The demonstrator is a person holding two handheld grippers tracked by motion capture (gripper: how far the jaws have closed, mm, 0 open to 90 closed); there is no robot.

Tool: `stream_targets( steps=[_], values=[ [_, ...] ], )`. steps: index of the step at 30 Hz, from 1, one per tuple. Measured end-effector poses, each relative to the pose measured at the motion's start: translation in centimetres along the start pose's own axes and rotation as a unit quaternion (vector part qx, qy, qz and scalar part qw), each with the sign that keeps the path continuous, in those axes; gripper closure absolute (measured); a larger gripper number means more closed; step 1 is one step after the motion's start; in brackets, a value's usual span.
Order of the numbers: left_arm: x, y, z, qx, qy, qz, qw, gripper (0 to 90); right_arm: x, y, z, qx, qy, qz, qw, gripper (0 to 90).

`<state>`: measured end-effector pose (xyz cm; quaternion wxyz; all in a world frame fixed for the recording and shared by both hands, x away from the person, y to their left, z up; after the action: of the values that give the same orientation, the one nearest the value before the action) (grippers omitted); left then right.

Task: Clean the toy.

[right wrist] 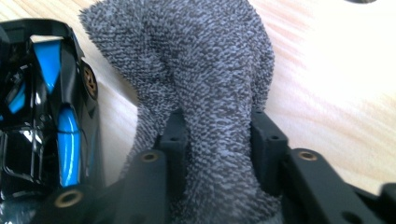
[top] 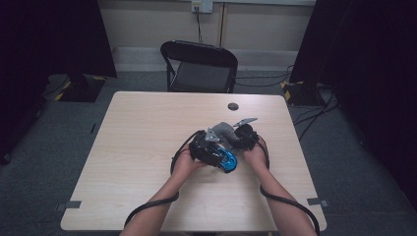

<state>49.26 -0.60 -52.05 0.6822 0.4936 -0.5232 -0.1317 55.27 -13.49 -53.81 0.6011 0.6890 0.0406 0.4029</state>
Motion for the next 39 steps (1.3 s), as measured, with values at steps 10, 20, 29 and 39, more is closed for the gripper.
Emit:
stream_targets(
  steps=[10, 20, 29, 39],
  values=[
    [0.0, -0.7, 0.1, 0.001, -0.013, -0.007, 0.9999, 13.1, 0.8, 0.1, -1.4, 0.022, 0.023, -0.013, 0.9994, 69.7],
    [0.0, -0.6, -0.3, -0.016, -0.005, 0.003, 0.9999, 15.2, 0.2, 0.6, -1.8, 0.062, 0.058, -0.019, 0.9962, 71.6],
    [0.0, -0.6, -0.3, -0.017, -0.004, -0.001, 0.9998, 15.0, -0.9, 1.2, -1.6, 0.089, 0.078, -0.015, 0.9928, 71.8],
    [0.1, -0.7, 0.1, -0.022, -0.01, -0.008, 0.9997, 15.3, -2.1, 2.0, -0.9, 0.105, 0.091, -0.024, 0.9901, 72.0]
  ],
)
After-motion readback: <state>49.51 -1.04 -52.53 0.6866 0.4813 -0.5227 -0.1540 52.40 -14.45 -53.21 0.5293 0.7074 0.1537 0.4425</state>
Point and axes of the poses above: each handheld gripper's, and its own axes: y roughly backward along the jaws, x roughly out of its top, z roughly to its right, the point moved 7 cm from there along -y, roughly forward along the jaws, and after that the axes turned 10 degrees about -z, right-handed, at the moved point
